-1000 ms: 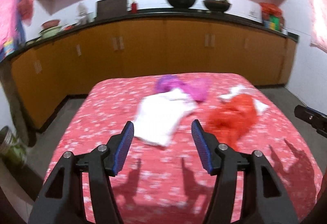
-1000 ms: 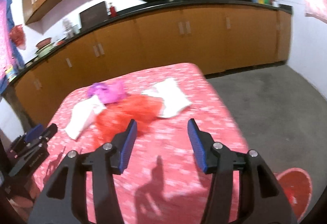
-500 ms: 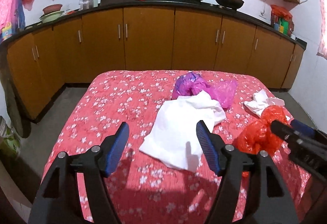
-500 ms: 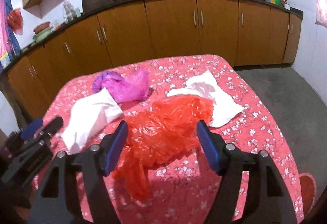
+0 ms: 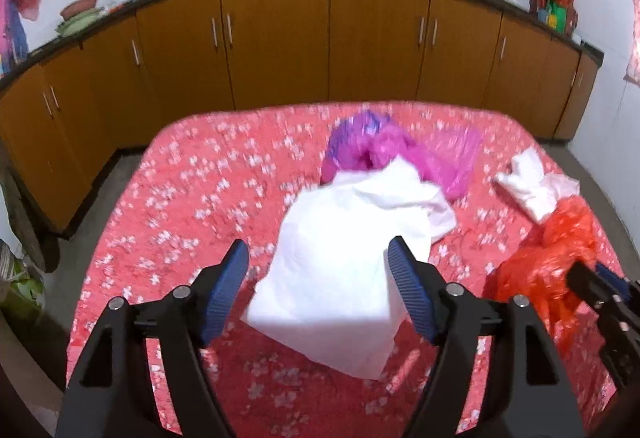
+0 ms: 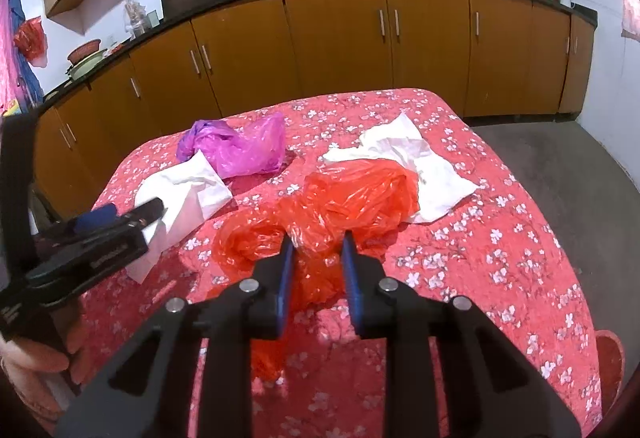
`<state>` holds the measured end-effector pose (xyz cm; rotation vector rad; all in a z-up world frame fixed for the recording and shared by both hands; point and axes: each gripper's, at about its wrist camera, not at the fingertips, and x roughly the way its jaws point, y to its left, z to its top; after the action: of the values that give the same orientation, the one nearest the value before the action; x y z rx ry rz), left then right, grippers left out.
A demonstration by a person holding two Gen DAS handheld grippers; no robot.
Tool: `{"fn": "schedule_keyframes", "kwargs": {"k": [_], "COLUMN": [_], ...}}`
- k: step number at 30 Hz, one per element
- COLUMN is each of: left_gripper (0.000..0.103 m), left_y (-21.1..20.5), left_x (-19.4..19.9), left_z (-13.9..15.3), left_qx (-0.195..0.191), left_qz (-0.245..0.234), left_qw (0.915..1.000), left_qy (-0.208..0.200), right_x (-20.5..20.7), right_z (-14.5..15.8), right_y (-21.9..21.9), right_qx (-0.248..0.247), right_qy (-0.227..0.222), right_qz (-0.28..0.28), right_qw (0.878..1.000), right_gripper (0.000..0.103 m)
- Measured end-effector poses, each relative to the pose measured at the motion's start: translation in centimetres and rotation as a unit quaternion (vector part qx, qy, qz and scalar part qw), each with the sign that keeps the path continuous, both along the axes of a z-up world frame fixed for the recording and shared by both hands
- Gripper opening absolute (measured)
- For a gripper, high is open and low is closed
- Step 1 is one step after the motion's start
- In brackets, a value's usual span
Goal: Collect trash
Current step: 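Grasp the white paper with the left gripper while the right gripper grasps a red bag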
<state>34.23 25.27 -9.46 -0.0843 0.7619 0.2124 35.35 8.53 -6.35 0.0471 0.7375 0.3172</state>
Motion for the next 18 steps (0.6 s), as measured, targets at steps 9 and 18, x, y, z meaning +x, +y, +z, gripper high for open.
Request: {"fn": "schedule_keyframes", "kwargs": {"k": [9,18], "left_gripper": [0.000,0.000], "left_y": [0.8,0.6], "left_x": [-0.6,-1.6], "left_z": [-0.5,-0.2], "left_qx": [-0.029,-0.013], "left_qz": [-0.002,-0.002], "left_qw": [0.9995,0.9998], "left_qy": [0.011,0.014], "right_x": [-0.4,-0.6], "right_z": [-0.1,-0.1], "right_y": [-0.8,-1.6], "right_qx": [0.005,0.004], "right_qy": [-0.005,-0.004], "right_qz": [0.000,0.008], "right_qw": [1.000,1.000], "right_gripper": [0.020,0.018]}}
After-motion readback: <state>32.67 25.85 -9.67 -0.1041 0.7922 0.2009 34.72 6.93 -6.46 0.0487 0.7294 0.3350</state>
